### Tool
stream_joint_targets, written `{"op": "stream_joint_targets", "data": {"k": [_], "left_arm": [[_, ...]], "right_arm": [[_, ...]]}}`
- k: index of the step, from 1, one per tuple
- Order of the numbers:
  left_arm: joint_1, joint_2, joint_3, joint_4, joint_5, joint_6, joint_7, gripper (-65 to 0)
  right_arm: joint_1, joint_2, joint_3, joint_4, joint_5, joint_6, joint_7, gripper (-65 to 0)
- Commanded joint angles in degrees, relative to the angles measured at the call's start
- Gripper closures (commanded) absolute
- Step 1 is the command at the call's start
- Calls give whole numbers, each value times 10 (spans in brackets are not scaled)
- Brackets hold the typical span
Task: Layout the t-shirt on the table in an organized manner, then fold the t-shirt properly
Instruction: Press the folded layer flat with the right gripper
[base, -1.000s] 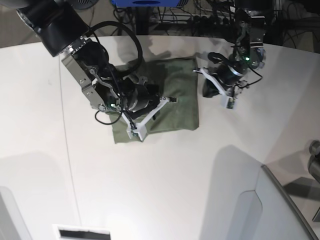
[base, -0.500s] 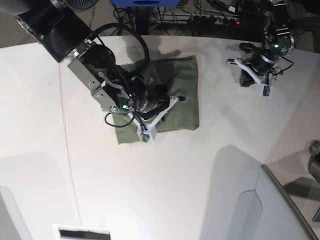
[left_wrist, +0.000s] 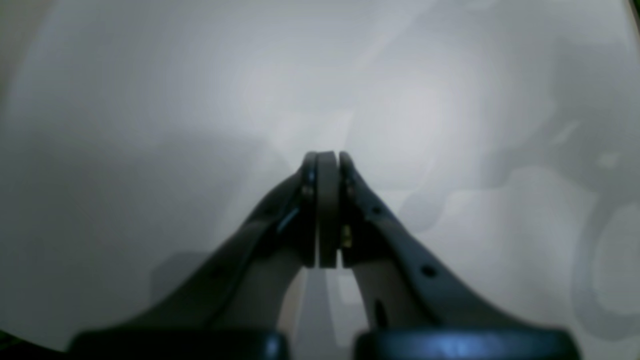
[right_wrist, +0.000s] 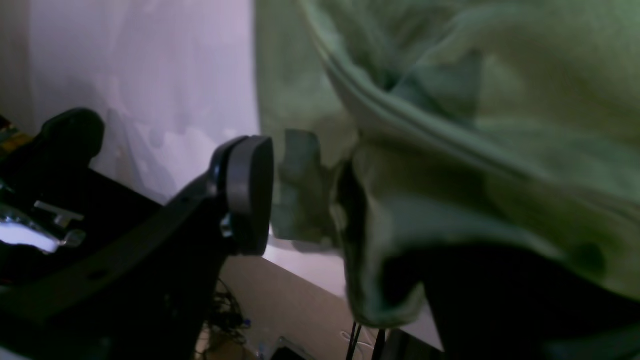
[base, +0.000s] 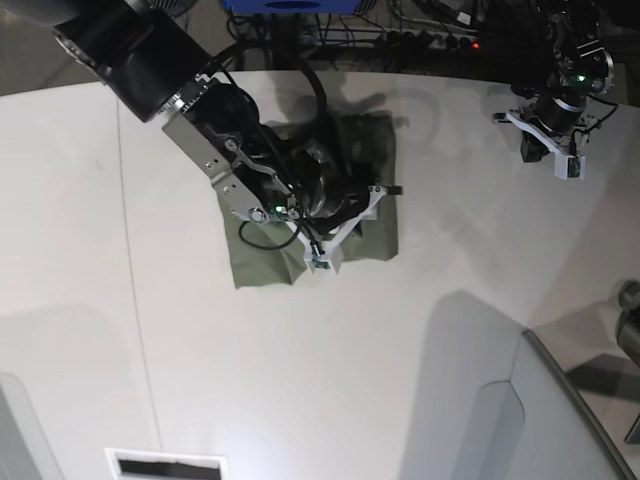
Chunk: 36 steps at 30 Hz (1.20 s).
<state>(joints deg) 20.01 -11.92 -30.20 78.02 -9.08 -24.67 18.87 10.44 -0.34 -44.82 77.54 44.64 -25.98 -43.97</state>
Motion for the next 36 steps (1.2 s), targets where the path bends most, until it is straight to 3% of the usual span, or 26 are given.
{"op": "stream_joint_targets", "data": {"k": [1, 8, 11, 14, 17, 19, 21, 23, 27, 32, 36], "left_arm": [[0, -8, -3, 11, -6, -2, -12, 0], [-1, -8, -3, 10, -6, -2, -12, 0], [-1, -8, -3, 10, -6, -2, -12, 0], [-1, -9, -3, 6, -7, -2, -12, 0], [-1, -14, -3, 4, -7, -2, -12, 0], [-1, -14, -4, 4, -7, -2, -12, 0], [0, -15, -20, 4, -7, -2, -12, 0], [0, -13, -44, 4, -7, -3, -12, 0], [0, -16, -64, 4, -7, -3, -12, 0], [0, -17, -64, 4, -7, -5, -12, 0], [-1, -13, -64, 4, -7, -31, -12, 0]], "right_arm": [[12, -12, -9, 9, 5, 5, 3, -312], [33, -31, -54, -1, 5, 15, 8, -311], [49, -32, -72, 0, 5, 89, 19, -306], [52, -25, -71, 22, 5, 123, 23, -306], [47, 23, -70, 91, 5, 98, 4, -284], [29, 63, -62, 153, 8, 71, 3, -167], [-2, 86, -22, 203, 8, 38, 4, 0], [-46, 92, 35, 231, 8, 9, 2, -17], [-97, 112, 115, 240, 4, 7, 2, 0], [-96, 132, 123, 196, 4, 7, 4, -2], [-92, 130, 120, 155, 4, 18, 24, -2]]}}
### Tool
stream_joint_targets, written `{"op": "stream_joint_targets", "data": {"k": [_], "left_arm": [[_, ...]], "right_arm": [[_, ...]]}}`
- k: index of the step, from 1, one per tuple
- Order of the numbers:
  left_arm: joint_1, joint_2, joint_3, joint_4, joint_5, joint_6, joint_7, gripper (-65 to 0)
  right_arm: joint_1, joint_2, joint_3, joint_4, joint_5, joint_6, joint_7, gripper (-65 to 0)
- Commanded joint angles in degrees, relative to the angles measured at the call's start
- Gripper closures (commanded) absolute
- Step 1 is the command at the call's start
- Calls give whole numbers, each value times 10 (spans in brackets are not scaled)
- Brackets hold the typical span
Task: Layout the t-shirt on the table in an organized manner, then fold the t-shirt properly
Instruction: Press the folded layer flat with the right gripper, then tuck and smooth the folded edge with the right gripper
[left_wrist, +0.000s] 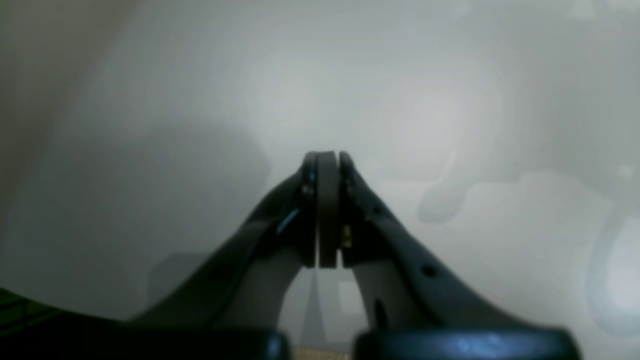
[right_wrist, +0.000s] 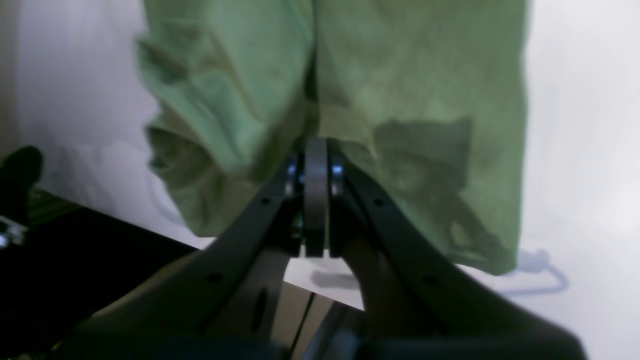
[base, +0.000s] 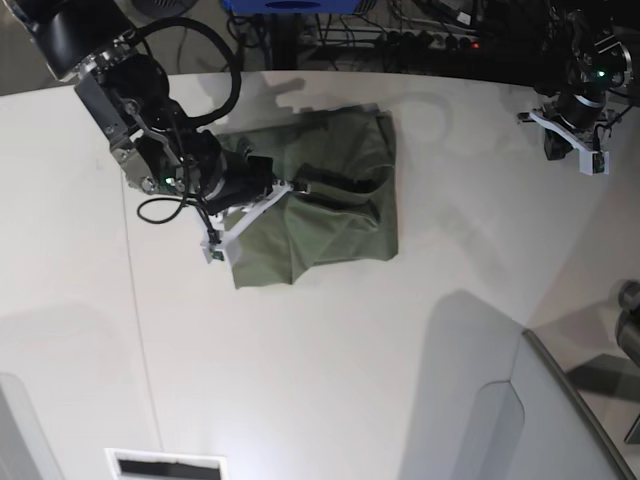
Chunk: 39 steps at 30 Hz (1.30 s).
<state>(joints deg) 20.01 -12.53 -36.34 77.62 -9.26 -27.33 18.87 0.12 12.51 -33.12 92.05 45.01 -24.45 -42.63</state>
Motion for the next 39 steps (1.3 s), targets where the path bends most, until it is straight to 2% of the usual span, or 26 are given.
{"op": "stream_joint_targets", "data": {"k": [1, 7, 10, 22, 24, 28, 32, 36, 39], "left_arm": [[-1, -6, -2, 7, -5, -6, -12, 0], [-1, -6, -1, 7, -5, -6, -12, 0], [-1, -6, -1, 7, -5, -6, -12, 0], [-1, -6, 2, 7, -5, -7, -12, 0], [-1, -6, 2, 7, -5, -7, -12, 0], [-2, -10, -1, -3, -5, -7, -12, 0], [-4, -10, -2, -15, -5, -7, -12, 0], [-2, -10, -2, -16, -5, -7, -13, 0], [-1, -10, -2, -14, -5, -7, -12, 0]], "right_arm": [[12, -1, 2, 0, 0, 10, 19, -2], [33, -32, 1, -55, 0, 38, 26, -2], [53, -60, 1, -79, 0, 49, 24, -2], [147, -175, 0, -211, 0, 52, 26, -2], [152, -184, -2, -225, 0, 52, 26, -2], [157, -172, -63, -205, 0, 52, 26, 0], [121, -126, -109, -85, 1, 45, 21, 0], [67, -86, -135, 14, 1, -5, -6, 0], [49, -66, -144, 24, 0, -14, -7, -8]]}}
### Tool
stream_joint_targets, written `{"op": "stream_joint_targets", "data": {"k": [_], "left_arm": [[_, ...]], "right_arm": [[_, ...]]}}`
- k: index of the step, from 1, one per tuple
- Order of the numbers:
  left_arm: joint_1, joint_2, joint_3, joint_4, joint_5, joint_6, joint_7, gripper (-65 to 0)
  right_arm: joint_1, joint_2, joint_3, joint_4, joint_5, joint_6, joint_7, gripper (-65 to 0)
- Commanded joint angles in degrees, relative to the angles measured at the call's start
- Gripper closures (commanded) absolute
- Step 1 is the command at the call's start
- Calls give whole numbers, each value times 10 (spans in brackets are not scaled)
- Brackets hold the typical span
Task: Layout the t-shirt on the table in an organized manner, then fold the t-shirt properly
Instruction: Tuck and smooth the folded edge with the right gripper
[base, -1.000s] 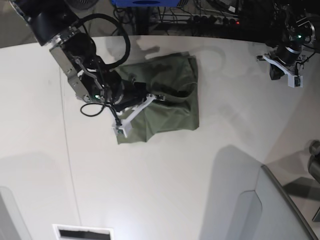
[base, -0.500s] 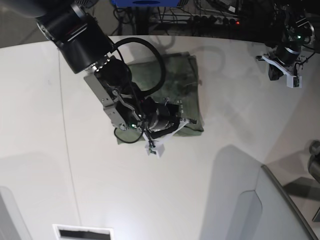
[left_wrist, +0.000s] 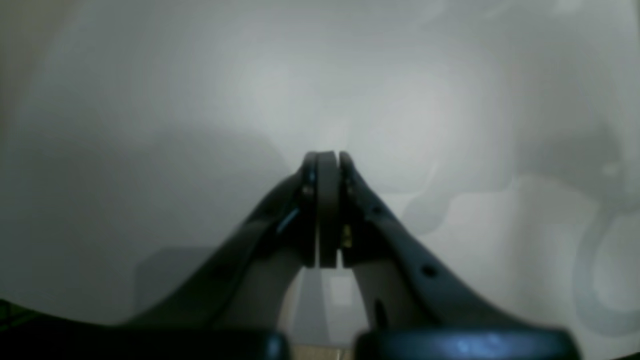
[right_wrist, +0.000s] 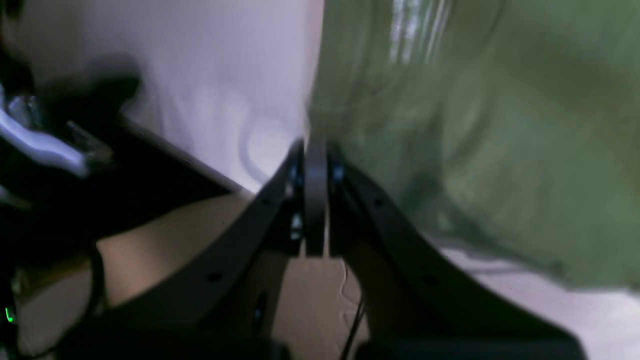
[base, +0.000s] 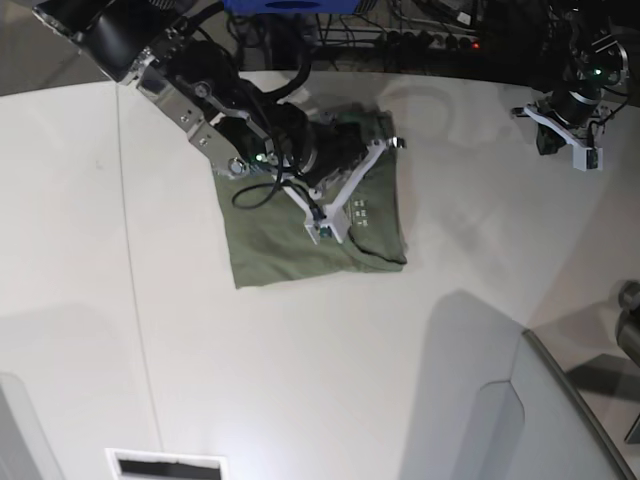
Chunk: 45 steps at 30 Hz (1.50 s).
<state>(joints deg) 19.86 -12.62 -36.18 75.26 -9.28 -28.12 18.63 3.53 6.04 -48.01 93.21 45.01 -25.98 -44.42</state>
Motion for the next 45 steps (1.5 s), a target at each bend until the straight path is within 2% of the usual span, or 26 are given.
{"op": "stream_joint_targets", "data": {"k": [1, 3, 4, 8, 10, 18, 22, 28, 33, 35, 37, 38, 40, 42, 45], "left_arm": [[0, -10, -3, 8, -5, 1, -10, 0], [1, -18, -4, 9, -5, 1, -10, 0], [1, -21, -3, 9, -5, 1, -10, 0], [1, -24, -3, 9, -4, 1, -10, 0], [1, -30, -3, 9, -4, 1, -9, 0], [1, -30, -3, 12, -4, 1, -9, 0], [1, -29, -3, 10, -4, 1, -9, 0], [1, -29, -2, 8, -4, 1, -9, 0], [-1, -28, 0, 7, -4, 1, -9, 0], [-2, -28, 0, 7, -4, 1, -9, 0], [-3, -27, 0, 7, -4, 1, -9, 0], [-4, -27, 1, 7, -4, 1, -9, 0], [-4, -27, 1, 7, -4, 1, -9, 0], [-4, -28, 1, 7, -4, 1, -9, 0], [-4, -29, 1, 6, -4, 1, -9, 0]], "right_arm": [[15, 1, 3, 10, 0, 1, 11, -14], [16, 1, 1, 12, 0, 1, 8, -74], [22, 1, -2, 12, 0, 1, 7, -131], [70, 2, -92, -2, 0, 0, -14, -366], [86, 0, -123, -15, 1, 0, -12, -425], [102, -42, -126, -119, 1, 1, -12, -423], [109, -48, -128, -147, 0, 2, -12, -423], [110, -48, -128, -185, 0, 2, 9, -320], [109, -48, -128, -196, 0, 3, 9, -264], [109, -48, -128, -195, 0, 3, 9, -176], [109, -48, -127, -195, 1, 3, 6, -44], [109, -48, -126, -195, 1, 3, 6, 0], [109, -48, -126, -194, 1, 2, 4, -17], [109, -48, -126, -189, 3, 2, 2, 0], [108, -46, -124, -151, 4, 2, -42, 0]]}}
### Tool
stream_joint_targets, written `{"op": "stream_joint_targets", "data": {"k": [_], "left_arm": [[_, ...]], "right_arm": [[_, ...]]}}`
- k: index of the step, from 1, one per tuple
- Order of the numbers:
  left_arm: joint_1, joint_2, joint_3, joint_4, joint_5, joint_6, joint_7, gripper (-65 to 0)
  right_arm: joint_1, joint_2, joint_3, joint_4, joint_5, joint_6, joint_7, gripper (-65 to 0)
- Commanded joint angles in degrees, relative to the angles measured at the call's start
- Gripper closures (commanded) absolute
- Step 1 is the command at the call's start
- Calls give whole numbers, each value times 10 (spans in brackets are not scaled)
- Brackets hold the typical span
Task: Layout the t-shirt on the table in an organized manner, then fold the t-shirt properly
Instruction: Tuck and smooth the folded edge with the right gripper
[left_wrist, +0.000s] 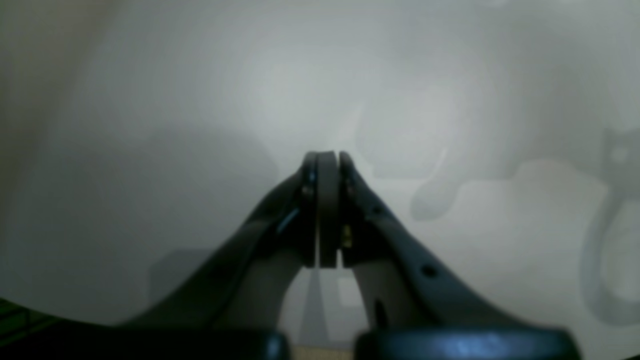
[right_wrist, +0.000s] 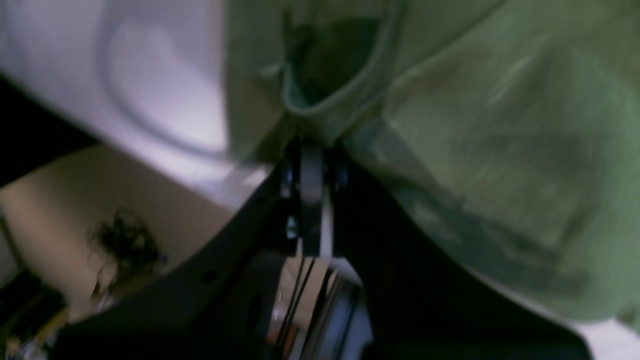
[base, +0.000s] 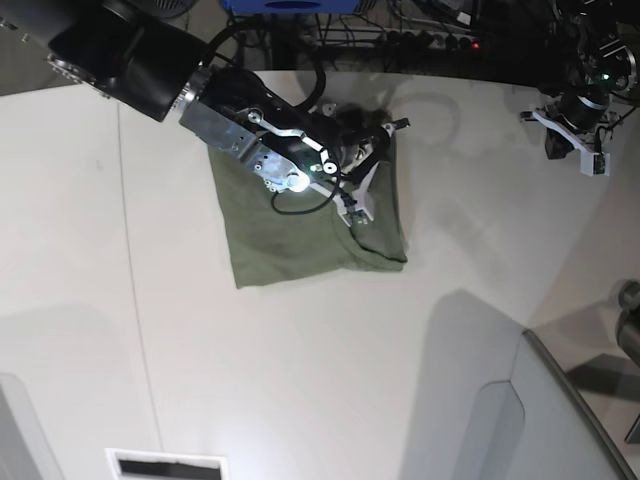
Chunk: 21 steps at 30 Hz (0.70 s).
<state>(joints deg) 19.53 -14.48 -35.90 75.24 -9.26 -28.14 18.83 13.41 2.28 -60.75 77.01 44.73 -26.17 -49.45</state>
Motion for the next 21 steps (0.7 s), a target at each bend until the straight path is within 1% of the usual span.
{"op": "stream_joint_targets", "data": {"k": [1, 5, 9, 15, 18, 21], "left_arm": [[-1, -11, -2, 7, -5, 1, -11, 0], [-2, -11, -2, 7, -5, 1, -11, 0], [-2, -11, -2, 7, -5, 1, -11, 0], [-2, -11, -2, 7, -5, 1, -11, 0], [-2, -11, -2, 7, -5, 1, -11, 0], [-2, -10, -2, 7, -5, 1, -11, 0]], "right_arm": [[9, -8, 3, 25, 7, 4, -11, 0], [7, -8, 3, 60, 7, 2, -51, 0], [4, -9, 3, 63, 8, 2, -73, 0], [-1, -9, 3, 44, 7, 4, -69, 0], [-1, -9, 3, 36, 7, 4, -51, 0], [-1, -9, 2, 36, 7, 4, -47, 0]]}}
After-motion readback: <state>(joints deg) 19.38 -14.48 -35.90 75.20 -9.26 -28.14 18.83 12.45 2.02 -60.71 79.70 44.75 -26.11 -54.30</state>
